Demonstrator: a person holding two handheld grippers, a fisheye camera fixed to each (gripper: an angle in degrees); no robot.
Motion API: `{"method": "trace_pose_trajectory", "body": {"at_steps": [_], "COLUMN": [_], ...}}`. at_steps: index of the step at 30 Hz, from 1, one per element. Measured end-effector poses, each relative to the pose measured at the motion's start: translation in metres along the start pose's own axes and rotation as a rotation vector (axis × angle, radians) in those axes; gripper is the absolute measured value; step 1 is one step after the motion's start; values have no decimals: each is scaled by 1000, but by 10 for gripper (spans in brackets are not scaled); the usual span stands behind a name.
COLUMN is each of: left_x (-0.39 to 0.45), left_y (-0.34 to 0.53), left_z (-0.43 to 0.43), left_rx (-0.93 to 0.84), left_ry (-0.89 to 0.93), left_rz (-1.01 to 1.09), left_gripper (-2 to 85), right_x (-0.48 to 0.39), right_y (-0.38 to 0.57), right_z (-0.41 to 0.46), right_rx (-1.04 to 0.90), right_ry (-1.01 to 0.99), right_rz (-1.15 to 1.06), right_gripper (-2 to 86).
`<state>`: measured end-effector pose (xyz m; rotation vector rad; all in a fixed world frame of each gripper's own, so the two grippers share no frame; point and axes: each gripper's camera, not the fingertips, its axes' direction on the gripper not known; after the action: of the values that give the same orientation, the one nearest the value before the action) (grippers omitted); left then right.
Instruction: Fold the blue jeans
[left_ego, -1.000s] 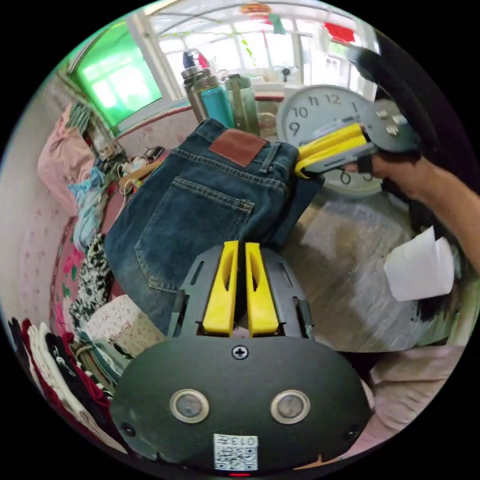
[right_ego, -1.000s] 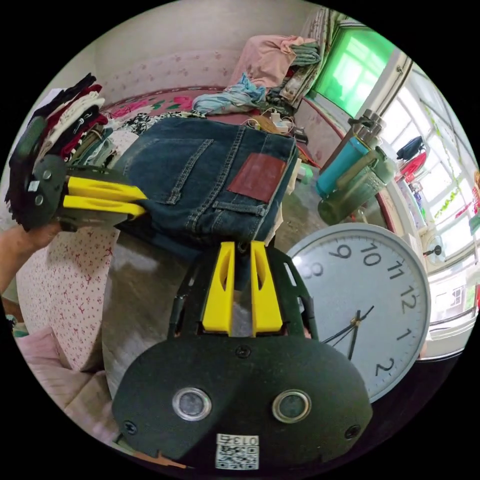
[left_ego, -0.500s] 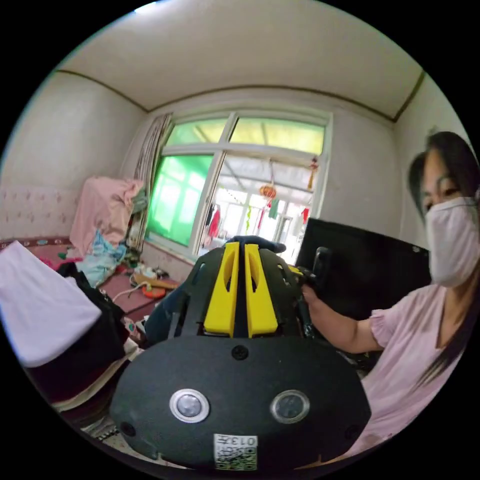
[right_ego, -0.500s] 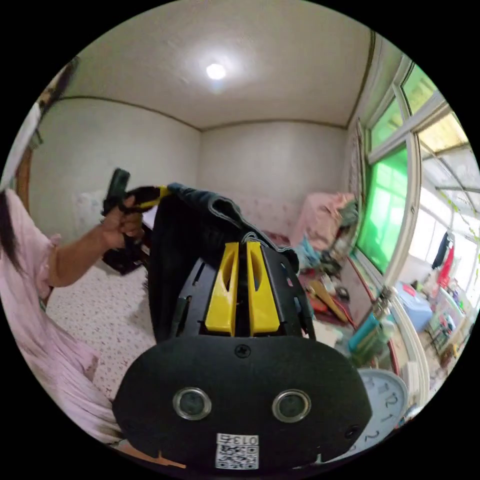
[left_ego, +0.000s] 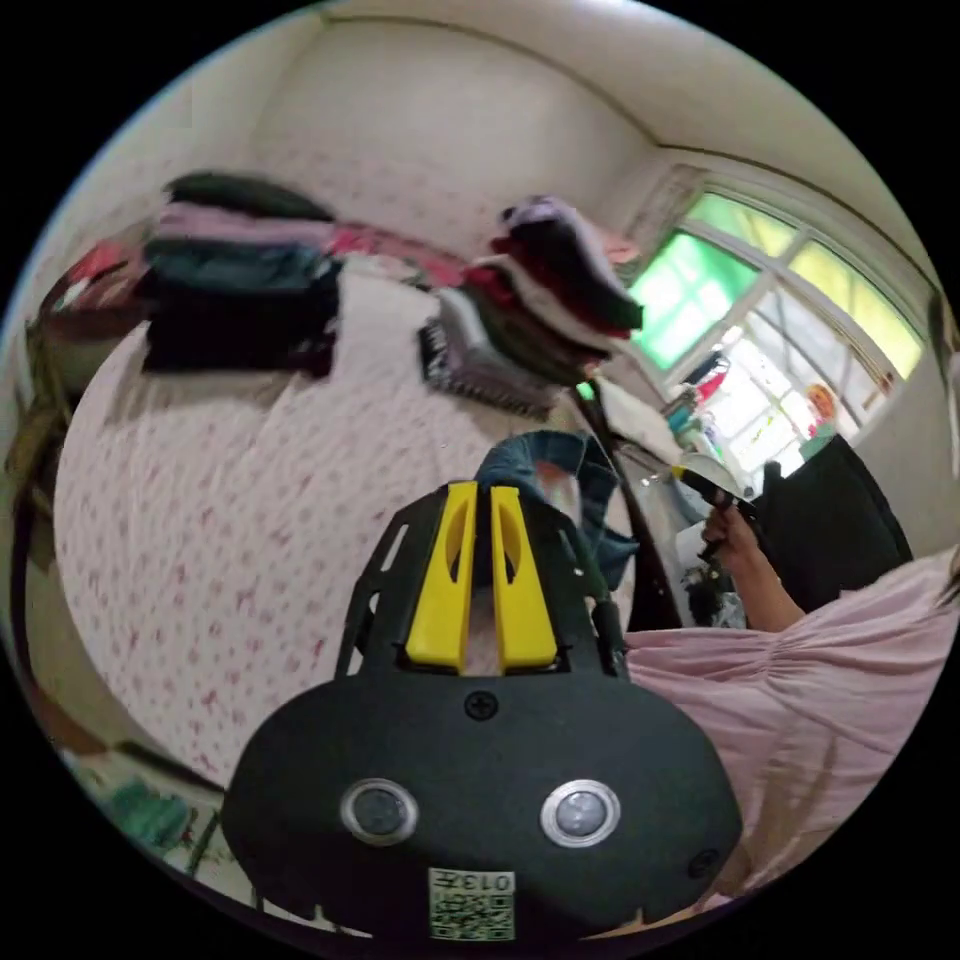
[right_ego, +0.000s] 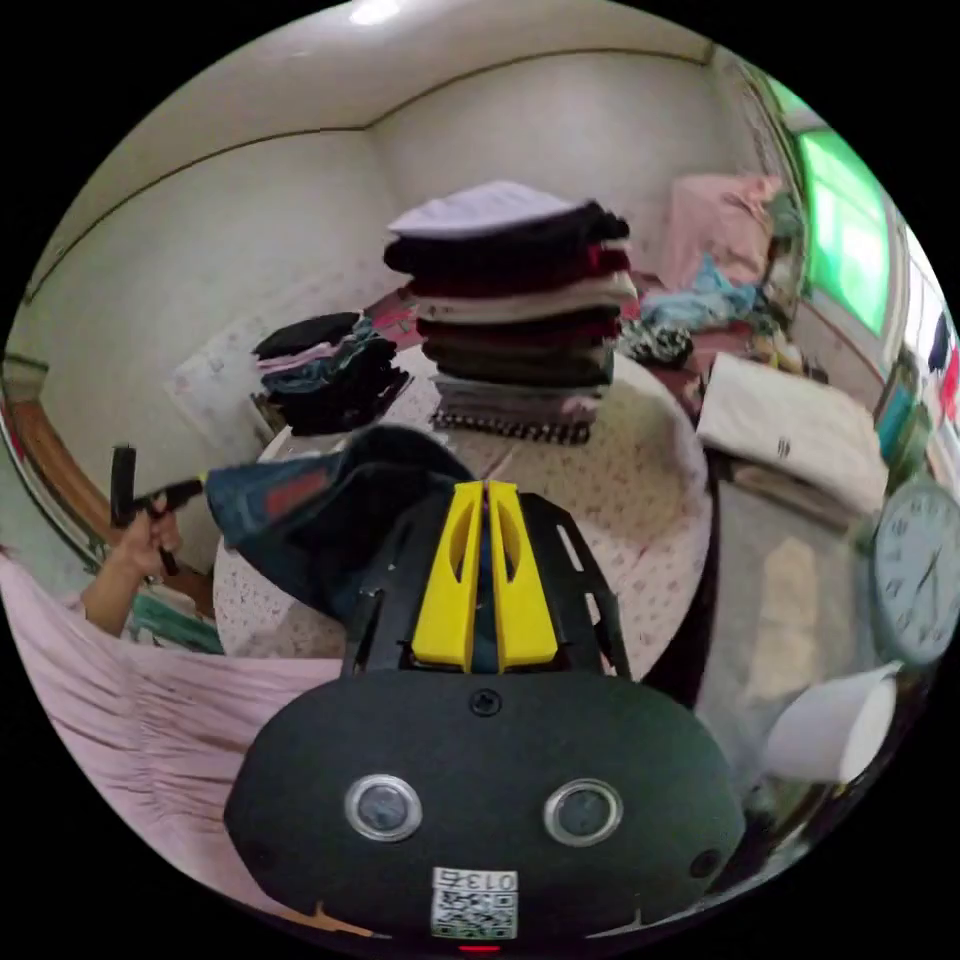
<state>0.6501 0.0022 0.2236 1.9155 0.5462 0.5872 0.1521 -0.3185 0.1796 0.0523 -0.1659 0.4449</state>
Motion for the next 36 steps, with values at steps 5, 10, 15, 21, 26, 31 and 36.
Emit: {"method": "trace_pose_trajectory", "body": {"at_steps": [5,10,15,21,26,31,36], "left_x": [-41,-11,-22,-21,6,13,-37], "left_y": [25,2,-18,-38,-74,-74,-31], "left_z": [-28,9,66,72,-75,-223,-312], "left_rx": [50,-111,-269,-410,-73,189,345], "left_ry": [-82,-127,-212,-52,330,372,142], "left_rz": [-17,265,310,280,310,331,41], "left_gripper": [104,144,145,40,23,22,34], "right_x": [-44,-53,-62,-79,-112,-177,-237], "right_y": [49,68,64,51,-3,-47,-67], "right_z": [54,88,133,138,48,-39,-4], "right_rx": [-213,-252,-335,-336,-71,324,387], "right_ry": [-5,-15,-14,32,112,33,-306], "right_rz": [29,157,183,22,-236,-477,-587], "right_gripper": [81,134,133,34,26,27,28]}}
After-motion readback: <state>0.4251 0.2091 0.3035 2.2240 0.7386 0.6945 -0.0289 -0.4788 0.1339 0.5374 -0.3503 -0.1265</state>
